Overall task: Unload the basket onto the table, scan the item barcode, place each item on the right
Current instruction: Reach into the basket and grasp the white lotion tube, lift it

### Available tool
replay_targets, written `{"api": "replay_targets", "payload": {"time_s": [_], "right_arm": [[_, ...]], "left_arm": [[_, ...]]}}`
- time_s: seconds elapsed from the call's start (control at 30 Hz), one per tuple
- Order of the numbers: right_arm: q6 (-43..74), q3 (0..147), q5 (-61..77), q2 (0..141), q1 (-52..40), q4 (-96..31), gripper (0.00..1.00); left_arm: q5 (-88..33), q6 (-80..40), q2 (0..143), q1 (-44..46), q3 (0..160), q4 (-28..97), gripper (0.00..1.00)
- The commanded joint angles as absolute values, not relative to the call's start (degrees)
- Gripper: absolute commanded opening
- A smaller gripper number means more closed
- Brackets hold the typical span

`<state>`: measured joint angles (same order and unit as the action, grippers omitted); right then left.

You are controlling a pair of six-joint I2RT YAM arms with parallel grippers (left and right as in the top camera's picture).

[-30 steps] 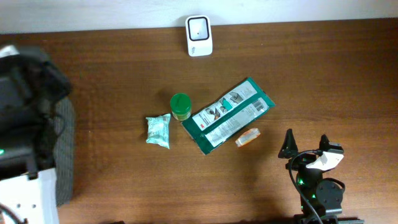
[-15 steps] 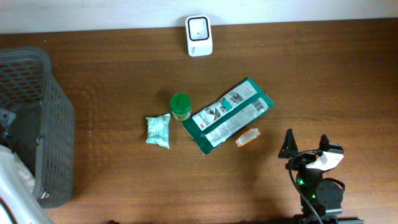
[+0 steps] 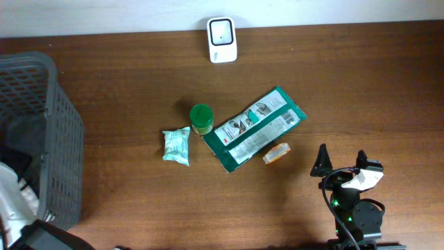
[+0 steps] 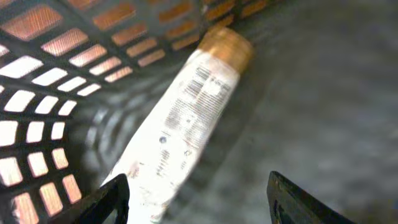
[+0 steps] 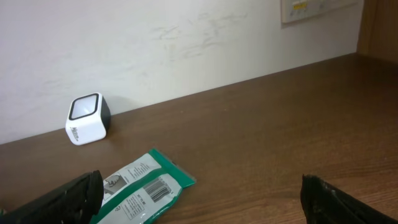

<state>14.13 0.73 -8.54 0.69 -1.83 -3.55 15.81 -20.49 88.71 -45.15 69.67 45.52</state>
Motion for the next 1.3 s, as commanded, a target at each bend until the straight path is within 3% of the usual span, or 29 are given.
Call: {"api": "replay_targets", "payload": {"time_s": [0.0, 0.13, 0.5, 0.7, 0.83, 1.0, 1.27], "right_arm": [[13.93, 0.32, -8.38, 0.25, -1.87, -3.81, 0.98], [13.93, 0.32, -8.38, 0.25, -1.87, -3.81, 0.98], [13.93, 0.32, -8.38, 0.25, -1.87, -3.81, 0.98], [13.93, 0.32, -8.38, 0.25, -1.87, -3.81, 0.98], [13.93, 0.32, -8.38, 0.25, -1.87, -3.81, 0.99], [13.93, 0.32, -8.38, 0.25, -1.87, -3.81, 0.98], [13.93, 0.32, -8.38, 0.25, -1.87, -3.81, 0.98]], "left_arm": [[18.61, -15.81, 89.14, -47.55, 62.92, 40.62, 0.69], [18.92, -6.55, 89.23, -48.29, 56.03, 31.92, 0.69], [18.96, -4.21, 96.25, -48.27, 53.93, 26.35, 0.67], [19.38, -4.21, 98.50, -48.34, 53.93, 25.41, 0.59], [19.33, -4.21, 100.14, -48.34, 53.93, 25.30, 0.37], [19.33, -4.23, 100.16, -48.34, 54.43, 25.26, 0.02], [17.39, -4.23, 97.62, -47.44, 62.83, 32.25, 0.00]]}}
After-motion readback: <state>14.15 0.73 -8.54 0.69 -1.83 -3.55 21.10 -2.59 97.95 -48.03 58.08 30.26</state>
